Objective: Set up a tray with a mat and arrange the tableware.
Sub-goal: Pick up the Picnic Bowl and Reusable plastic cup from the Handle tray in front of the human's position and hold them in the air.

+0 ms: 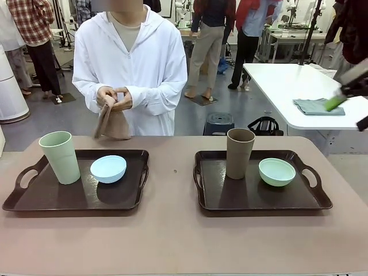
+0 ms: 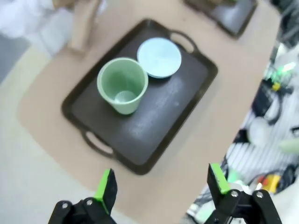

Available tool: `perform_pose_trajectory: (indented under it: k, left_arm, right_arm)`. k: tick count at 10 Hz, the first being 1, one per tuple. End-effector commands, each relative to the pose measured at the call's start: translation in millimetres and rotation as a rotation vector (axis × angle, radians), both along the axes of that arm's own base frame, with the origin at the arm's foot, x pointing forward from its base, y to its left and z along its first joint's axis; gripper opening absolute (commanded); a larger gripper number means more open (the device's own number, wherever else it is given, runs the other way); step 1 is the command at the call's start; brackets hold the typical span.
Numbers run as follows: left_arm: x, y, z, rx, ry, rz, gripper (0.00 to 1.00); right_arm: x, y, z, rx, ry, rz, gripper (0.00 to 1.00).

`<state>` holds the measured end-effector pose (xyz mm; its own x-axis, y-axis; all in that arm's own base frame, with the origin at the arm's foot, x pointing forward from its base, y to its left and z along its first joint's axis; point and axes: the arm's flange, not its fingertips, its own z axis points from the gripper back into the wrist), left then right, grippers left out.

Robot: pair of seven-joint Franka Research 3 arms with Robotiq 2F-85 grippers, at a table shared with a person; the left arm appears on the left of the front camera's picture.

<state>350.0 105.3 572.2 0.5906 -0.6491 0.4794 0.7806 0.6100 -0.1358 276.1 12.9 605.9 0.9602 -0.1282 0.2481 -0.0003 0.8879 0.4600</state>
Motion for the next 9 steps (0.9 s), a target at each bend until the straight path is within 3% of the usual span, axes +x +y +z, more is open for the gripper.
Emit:
perform_pose_trajectory:
  k: [1, 3, 4, 8, 9]
  left_arm:
    - [6.5, -14.5, 9.7, 0.025, -0.103, -0.117, 1.00]
    - [10.1, -17.8, 16.1, -0.079, -0.051, -0.083, 1.00]
    - [7.4, -25.3, 10.5, 0.031, -0.069, -0.123, 1.00]
    - [8.3, -26.2, 12.8, 0.013, -0.071, -0.122, 1.00]
    - [26.3, -20.4, 0.8, 0.056, -0.138, -0.265, 1.00]
  right_arm:
    - [21.1, 22.1, -10.1, -0.055, 0.029, -0.027, 1.00]
    - [26.7, 7.8, -12.1, 0.026, 0.047, -0.061, 1.00]
    - [17.4, 33.2, -9.6, -0.037, 0.020, 0.000, 1.00]
    - [20.4, 30.7, -10.3, -0.024, 0.021, 0.007, 1.00]
    - [28.5, 68.6, -11.8, -0.161, 0.008, 0.037, 1.00]
